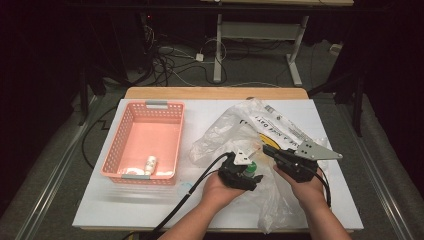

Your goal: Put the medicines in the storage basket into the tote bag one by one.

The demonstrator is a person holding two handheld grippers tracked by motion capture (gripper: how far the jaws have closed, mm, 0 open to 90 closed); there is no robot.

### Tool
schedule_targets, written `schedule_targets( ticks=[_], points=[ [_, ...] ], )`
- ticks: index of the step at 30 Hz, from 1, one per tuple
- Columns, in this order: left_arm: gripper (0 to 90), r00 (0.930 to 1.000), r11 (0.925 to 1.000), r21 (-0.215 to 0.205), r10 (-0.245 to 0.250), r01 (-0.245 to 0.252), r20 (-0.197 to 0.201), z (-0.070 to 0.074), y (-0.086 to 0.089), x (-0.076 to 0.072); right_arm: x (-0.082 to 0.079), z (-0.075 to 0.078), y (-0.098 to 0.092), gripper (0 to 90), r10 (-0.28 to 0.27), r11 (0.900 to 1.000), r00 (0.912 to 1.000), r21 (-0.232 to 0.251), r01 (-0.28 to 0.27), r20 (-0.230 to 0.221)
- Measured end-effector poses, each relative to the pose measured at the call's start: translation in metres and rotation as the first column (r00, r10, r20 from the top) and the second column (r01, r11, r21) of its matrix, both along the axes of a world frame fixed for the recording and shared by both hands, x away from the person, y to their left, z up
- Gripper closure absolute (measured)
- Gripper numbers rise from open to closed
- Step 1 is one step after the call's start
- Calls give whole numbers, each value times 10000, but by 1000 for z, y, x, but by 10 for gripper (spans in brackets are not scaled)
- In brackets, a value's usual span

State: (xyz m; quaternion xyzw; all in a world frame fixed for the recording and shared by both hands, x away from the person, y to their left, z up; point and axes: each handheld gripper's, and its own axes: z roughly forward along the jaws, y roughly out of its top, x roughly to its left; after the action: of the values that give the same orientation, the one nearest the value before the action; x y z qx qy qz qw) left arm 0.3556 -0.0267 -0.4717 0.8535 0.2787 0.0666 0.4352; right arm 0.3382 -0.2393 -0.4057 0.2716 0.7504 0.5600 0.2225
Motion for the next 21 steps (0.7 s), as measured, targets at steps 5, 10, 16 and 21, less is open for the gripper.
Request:
schedule_targets(
  ticks=[5,10,16,21],
  points=[
    [165,10000,9999,-134,51,-50,37,1,10,-6,0,0,0,900,-18,10000,10000,2,18,10],
    [136,10000,9998,-195,50,-48,87,2,18,-13,-1,0,0,900,-9,10000,10000,-16,9,15],
    [0,9996,9996,-69,255,-256,-124,2,29,-17,-1,0,1,900,15,10000,10000,-25,-15,19],
    [0,9996,9996,-90,285,-285,-70,4,40,-24,-1,0,0,900,1,10000,10000,-13,-1,28]
  ],
)
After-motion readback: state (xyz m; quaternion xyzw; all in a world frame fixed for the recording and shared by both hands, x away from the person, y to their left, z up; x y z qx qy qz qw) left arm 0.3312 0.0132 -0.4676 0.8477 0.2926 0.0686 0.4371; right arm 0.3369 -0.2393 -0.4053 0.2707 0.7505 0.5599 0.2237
